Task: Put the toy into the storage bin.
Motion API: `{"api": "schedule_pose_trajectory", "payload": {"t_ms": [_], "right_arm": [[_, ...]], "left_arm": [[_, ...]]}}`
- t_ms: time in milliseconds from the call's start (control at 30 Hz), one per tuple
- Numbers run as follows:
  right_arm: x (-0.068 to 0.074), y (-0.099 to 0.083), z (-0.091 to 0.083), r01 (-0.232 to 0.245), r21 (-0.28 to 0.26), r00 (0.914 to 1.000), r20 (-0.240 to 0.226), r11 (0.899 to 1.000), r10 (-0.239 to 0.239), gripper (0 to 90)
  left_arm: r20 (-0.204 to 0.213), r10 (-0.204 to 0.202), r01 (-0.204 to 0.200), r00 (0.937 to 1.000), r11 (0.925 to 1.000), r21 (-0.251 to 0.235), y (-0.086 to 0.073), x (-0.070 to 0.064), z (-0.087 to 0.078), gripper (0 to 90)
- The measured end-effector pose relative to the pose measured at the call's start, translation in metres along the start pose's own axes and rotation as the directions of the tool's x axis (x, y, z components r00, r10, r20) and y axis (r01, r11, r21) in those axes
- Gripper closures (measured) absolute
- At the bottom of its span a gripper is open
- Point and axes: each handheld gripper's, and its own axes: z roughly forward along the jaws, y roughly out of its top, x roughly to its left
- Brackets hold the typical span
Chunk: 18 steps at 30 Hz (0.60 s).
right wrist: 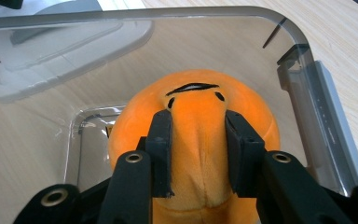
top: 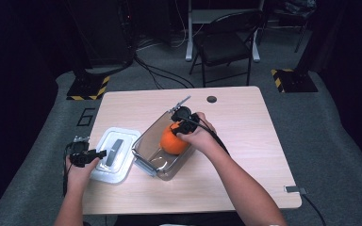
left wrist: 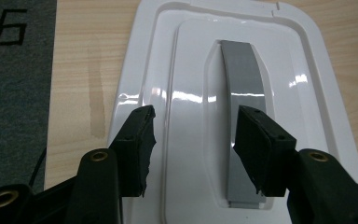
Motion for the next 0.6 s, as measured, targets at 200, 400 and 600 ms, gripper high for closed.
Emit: {"api": "schedule_pose_trajectory", "payload": {"t_ms": [200,400,600], "right_arm": [[-0.0023,-0.004,0.0059,-0.016,0.009,0.9998,-0.01,1.0,0.017,63.2],[-0.0041,-0.0047,0.0052,-0.024,0.014,0.9996,-0.016,1.0,0.025,61.3],[-0.0033,-0.0056,0.0062,-0.024,0.016,0.9995,-0.019,1.0,0.024,58.3]], "left_arm": [[0.002,-0.001,0.001,1.0,1.0,0.001,-0.0001,-0.0002,0.0003,47.0],[-0.001,0.0,0.0,1.0,1.0,0.003,0.0002,-0.0012,0.0006,47.2],[0.0,0.003,-0.003,1.0,1.0,0.004,-0.0001,-0.0012,0.0007,47.2]]}}
